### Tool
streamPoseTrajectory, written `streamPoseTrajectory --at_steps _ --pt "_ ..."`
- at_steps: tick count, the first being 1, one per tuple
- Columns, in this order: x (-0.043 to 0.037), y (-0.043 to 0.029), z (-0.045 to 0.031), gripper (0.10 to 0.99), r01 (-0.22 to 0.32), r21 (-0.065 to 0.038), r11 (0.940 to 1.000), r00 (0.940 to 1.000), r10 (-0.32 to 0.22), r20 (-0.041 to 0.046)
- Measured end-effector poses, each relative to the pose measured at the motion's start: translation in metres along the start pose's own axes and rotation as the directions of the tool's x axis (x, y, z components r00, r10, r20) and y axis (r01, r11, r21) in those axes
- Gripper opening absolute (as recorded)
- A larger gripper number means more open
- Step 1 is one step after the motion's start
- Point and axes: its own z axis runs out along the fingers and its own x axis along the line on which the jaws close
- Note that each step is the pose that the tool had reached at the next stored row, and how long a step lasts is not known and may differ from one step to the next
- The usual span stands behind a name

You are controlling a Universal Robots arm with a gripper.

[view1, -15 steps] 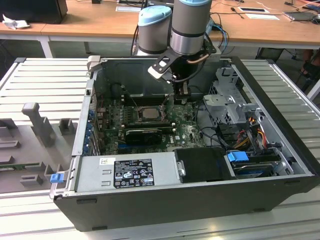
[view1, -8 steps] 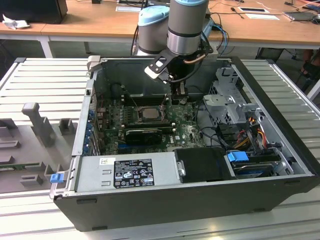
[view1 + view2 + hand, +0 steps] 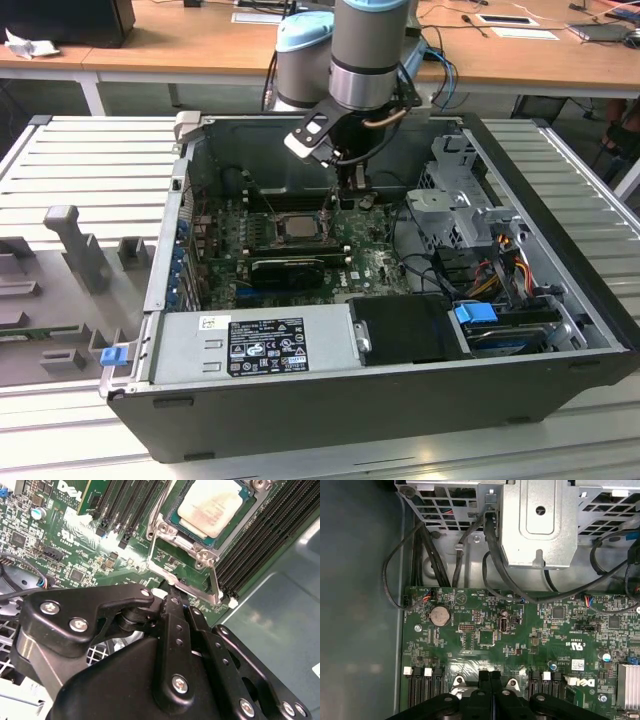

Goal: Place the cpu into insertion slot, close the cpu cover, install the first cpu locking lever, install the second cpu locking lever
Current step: 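Close the cpu cover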

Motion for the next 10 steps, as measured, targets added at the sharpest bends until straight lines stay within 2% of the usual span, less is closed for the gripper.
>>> streamPoseTrajectory --at_steps 10 --pt "0.0002 -0.0052 0.0 0.106 0.0 0.0 1.0 1.0 0.0 -0.0001"
